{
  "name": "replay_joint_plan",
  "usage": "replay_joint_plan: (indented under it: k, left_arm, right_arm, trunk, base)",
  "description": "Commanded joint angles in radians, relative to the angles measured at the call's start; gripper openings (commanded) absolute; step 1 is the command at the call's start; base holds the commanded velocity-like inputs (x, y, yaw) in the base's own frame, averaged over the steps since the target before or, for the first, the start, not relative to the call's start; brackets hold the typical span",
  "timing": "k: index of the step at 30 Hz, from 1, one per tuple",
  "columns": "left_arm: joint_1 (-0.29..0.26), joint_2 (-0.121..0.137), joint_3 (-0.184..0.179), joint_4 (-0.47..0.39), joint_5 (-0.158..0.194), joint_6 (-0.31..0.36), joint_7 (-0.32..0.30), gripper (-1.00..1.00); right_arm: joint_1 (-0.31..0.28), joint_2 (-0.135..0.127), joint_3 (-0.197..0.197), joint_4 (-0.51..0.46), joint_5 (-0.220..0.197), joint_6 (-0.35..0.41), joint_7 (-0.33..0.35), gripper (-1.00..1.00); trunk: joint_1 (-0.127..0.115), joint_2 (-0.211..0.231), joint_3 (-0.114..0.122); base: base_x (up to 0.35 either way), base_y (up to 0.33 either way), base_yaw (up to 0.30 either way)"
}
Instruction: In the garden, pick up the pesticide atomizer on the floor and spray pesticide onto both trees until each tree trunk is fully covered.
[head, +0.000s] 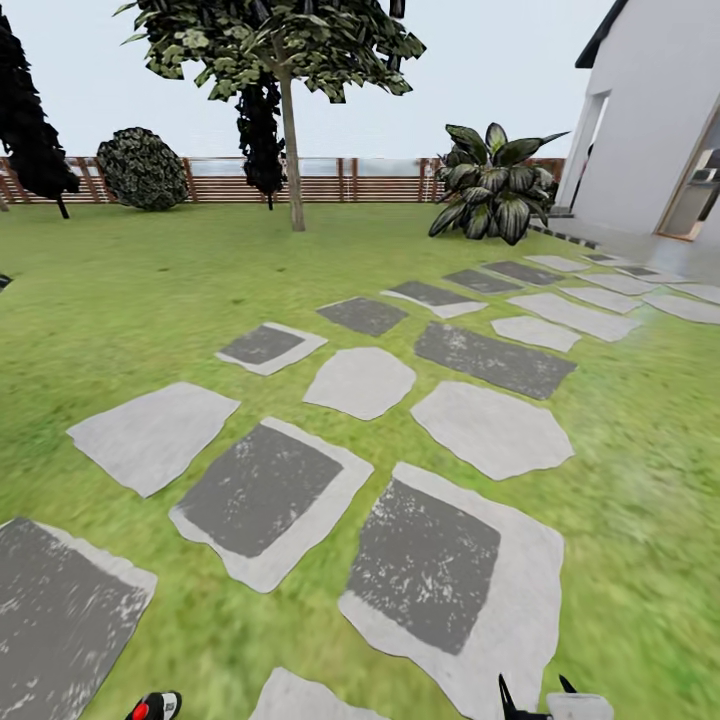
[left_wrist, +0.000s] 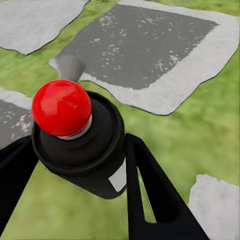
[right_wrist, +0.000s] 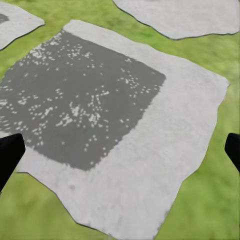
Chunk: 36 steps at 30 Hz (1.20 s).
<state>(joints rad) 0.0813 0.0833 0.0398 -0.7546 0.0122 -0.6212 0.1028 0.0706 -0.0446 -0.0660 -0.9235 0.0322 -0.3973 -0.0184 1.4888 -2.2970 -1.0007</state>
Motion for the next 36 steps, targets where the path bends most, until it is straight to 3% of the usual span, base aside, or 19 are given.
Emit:
replay_joint_plan:
  k: [1, 36]
  left_arm:
    - [0.000, 0.000, 0.000, 0.000, 0.000, 0.000, 0.000, -1.00]
    - [0.000, 0.001, 0.000, 0.000, 0.000, 0.000, 0.000, -1.00]
  right_arm:
    - [0.000, 0.000, 0.000, 0.000, 0.000, 0.000, 0.000, 1.00]
    - [0.000, -0.001, 0.000, 0.000, 0.002, 0.001, 0.000, 1.00]
  trunk:
    - [0.000, 0.000, 0.000]
    - [0.000, 0.000, 0.000]
  base:
    - [0.336, 0.000, 0.000]
    - [0.336, 0.000, 0.000]
